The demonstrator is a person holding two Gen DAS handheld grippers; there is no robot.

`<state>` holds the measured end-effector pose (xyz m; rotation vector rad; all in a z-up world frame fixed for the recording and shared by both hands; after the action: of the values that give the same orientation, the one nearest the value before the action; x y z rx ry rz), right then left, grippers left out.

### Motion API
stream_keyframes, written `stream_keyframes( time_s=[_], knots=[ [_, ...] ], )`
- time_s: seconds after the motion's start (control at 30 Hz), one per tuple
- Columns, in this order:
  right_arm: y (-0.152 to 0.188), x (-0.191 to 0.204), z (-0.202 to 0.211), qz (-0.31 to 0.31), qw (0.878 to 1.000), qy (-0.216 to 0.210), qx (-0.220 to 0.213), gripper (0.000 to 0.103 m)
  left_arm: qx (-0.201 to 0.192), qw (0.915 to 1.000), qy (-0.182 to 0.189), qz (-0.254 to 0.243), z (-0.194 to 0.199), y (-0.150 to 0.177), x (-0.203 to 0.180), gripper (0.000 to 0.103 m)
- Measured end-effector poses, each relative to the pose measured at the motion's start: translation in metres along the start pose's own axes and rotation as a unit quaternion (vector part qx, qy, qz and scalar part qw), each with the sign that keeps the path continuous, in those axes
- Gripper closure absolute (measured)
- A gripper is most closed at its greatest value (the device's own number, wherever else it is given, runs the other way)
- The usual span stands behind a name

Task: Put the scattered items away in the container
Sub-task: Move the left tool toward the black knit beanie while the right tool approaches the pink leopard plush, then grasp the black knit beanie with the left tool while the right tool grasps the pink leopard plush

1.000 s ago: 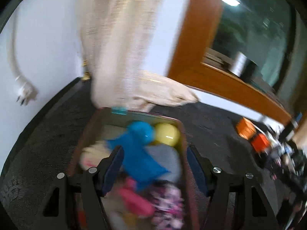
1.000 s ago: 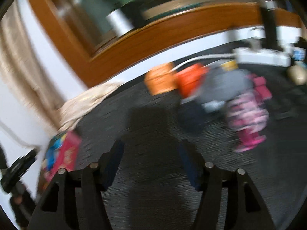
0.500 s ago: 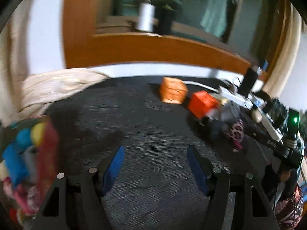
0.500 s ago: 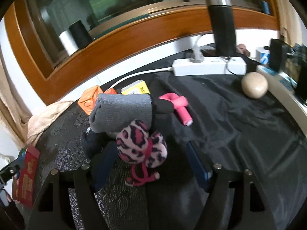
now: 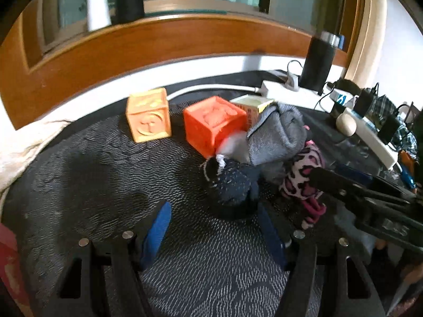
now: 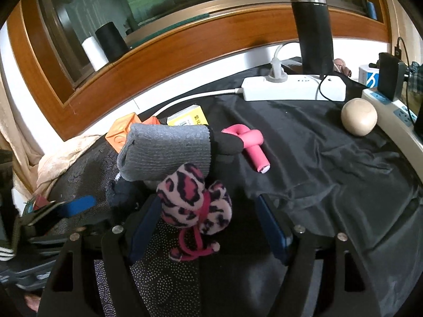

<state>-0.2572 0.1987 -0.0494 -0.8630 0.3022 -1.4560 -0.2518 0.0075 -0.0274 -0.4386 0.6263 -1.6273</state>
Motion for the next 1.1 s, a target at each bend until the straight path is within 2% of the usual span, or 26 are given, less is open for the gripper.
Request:
stream_keyframes(
  time_s=[0.17, 0.27, 0.3, 0.43, 0.53, 0.8, 0.97, 1.1],
  knots=[
    [0.001, 0.003, -0.002, 0.007, 1.0, 0.004, 0.0, 0.026, 0.013, 0.9997, 0.015, 0.013, -0.025, -0.006, 0.003, 0.034],
    [0.002, 0.005, -0.006, 0.012, 1.0, 0.004, 0.005, 0.026, 0.015, 0.9993, 0.028, 0.018, -0.03, -0.005, 0.005, 0.052],
    [0.003, 0.007, -0.008, 0.016, 1.0, 0.004, 0.008, 0.026, 0.013, 0.9994, 0.03, 0.016, -0.029, -0.005, 0.004, 0.065],
    [0.005, 0.013, -0.012, 0.037, 0.999, 0.01, 0.01, 0.028, 0.007, 0.9994, 0.03, 0.019, -0.025, -0.003, 0.007, 0.065],
    [0.007, 0.019, -0.014, 0.054, 0.998, 0.011, 0.01, 0.04, 0.003, 0.9991, 0.024, 0.034, -0.022, -0.004, 0.014, 0.065],
    [0.008, 0.022, -0.011, 0.062, 0.998, 0.013, 0.005, 0.05, -0.003, 0.9981, 0.005, 0.062, -0.015, 0.0, 0.027, 0.065],
    [0.003, 0.019, 0.003, 0.045, 0.999, -0.026, -0.011, 0.05, -0.03, 0.997, -0.016, 0.069, 0.008, 0.002, 0.032, 0.065],
    [0.001, 0.016, 0.009, 0.027, 0.997, -0.064, -0.014, 0.05, -0.048, 0.9955, -0.019, 0.079, 0.035, 0.012, 0.039, 0.065]
  ],
)
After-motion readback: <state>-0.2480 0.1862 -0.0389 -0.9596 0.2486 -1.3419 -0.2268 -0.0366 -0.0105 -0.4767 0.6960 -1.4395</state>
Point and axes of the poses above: each gripper's, at about its wrist camera, not at the fingertips, and z roughly against the way its jaws point, x to its left, y to its underside, the point moved 1 cm from there along -z, roughly the way its jaws point
